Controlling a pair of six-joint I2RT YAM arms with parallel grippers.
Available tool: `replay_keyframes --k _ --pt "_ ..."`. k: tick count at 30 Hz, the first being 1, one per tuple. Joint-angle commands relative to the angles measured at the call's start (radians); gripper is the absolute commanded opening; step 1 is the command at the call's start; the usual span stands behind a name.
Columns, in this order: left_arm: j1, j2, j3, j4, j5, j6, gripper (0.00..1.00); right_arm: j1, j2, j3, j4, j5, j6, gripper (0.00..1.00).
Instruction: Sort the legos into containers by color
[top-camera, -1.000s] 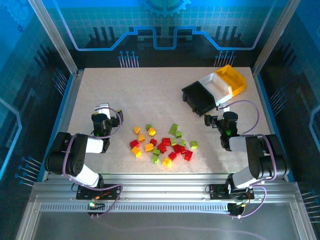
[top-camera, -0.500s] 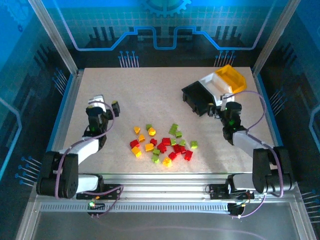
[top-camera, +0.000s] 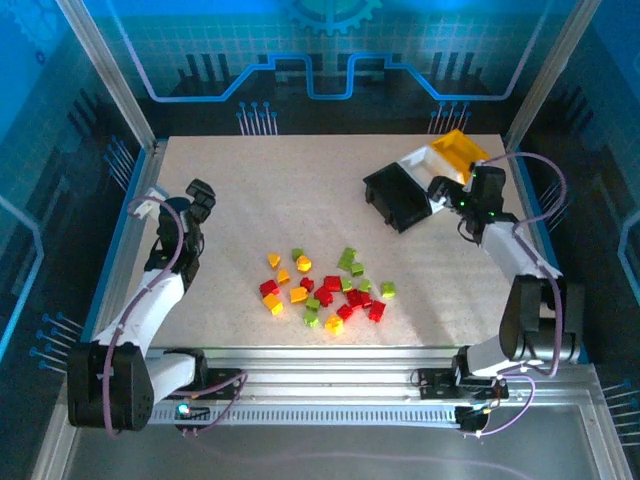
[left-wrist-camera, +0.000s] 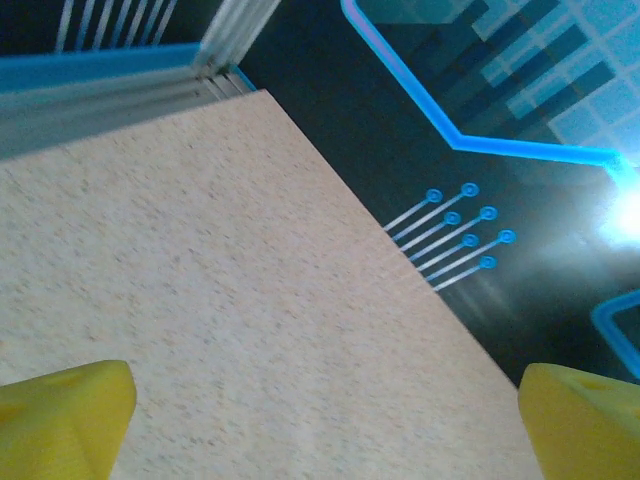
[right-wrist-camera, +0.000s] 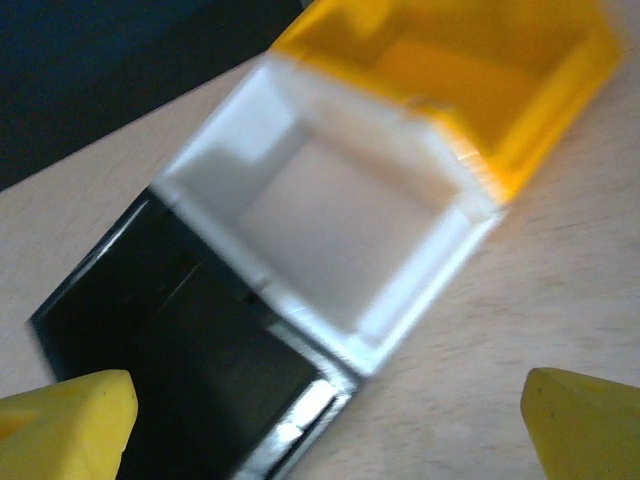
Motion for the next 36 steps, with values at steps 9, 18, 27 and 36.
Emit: replay_keyframes --k 9,18,27,36 --pt "-0.021 0.043 0.162 -0.258 0.355 -0.089 0.81 0.254 0.257 0.252 -0.196 -0.068 -0.102 1.00" --pt "-0.116 0.102 0.173 -0.304 0.396 -0.104 0.80 0.389 0.393 0.346 -0.187 -0.043 -0.004 0.96" --pt "-0.140 0.175 0.179 -0.298 0.432 -0.107 0.78 0.571 0.455 0.479 -0.158 -0.005 0.079 0.96" --pt "-0.292 0.359 0.360 -0.320 0.399 -0.020 0.74 0.591 0.292 0.394 -0.158 0.183 0.131 0.97"
